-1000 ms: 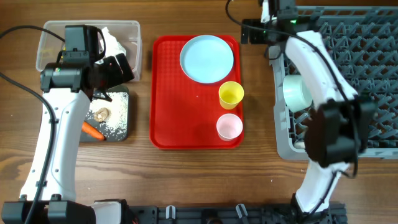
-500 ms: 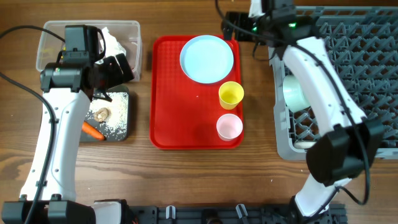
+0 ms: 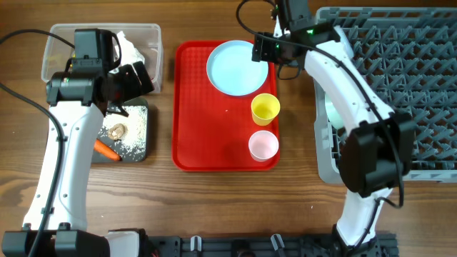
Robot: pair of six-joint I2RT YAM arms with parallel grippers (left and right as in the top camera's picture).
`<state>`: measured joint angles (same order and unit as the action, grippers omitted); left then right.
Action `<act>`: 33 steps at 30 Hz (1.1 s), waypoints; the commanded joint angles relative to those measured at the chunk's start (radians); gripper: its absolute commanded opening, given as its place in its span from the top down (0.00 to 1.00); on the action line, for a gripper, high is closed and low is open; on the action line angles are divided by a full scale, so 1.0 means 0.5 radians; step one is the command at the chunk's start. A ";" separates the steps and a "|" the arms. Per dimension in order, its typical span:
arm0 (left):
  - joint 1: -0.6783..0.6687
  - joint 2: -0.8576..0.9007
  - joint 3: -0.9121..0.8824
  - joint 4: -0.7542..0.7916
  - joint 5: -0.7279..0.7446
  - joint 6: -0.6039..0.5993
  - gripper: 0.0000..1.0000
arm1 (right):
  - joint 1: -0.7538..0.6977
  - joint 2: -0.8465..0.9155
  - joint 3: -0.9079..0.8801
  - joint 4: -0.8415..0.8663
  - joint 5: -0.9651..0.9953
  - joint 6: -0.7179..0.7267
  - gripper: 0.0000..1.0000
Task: Sort waste into correct bins and load items into the dishwasher rack
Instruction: 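Grasp the light blue plate rim with the right gripper and lift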
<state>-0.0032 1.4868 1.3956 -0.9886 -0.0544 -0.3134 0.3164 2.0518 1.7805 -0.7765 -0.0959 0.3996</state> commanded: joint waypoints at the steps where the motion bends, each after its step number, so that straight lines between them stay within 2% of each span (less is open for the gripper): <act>1: 0.012 0.004 -0.007 0.000 0.009 -0.018 0.00 | 0.031 0.168 -0.017 0.020 0.073 0.025 0.31; 12: 0.012 0.004 -0.007 0.000 0.009 -0.018 0.00 | 0.034 0.508 -0.017 0.091 0.101 0.217 0.33; 15: 0.012 0.004 -0.007 0.000 0.009 -0.018 0.00 | 0.034 0.523 -0.017 0.105 0.101 0.252 0.38; 18: 0.012 0.004 -0.007 0.000 0.009 -0.018 0.00 | 0.034 0.523 -0.017 0.124 0.101 0.251 0.51; 23: 0.012 0.004 -0.007 0.000 0.009 -0.018 0.00 | 0.034 0.525 -0.017 0.131 0.101 0.251 0.95; 33: 0.012 0.004 -0.007 0.000 0.009 -0.018 0.00 | 0.020 0.510 0.034 0.129 0.069 0.179 0.96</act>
<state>-0.0032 1.4868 1.3956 -0.9886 -0.0544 -0.3134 0.3321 2.2910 1.7798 -0.7029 -0.0593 0.5179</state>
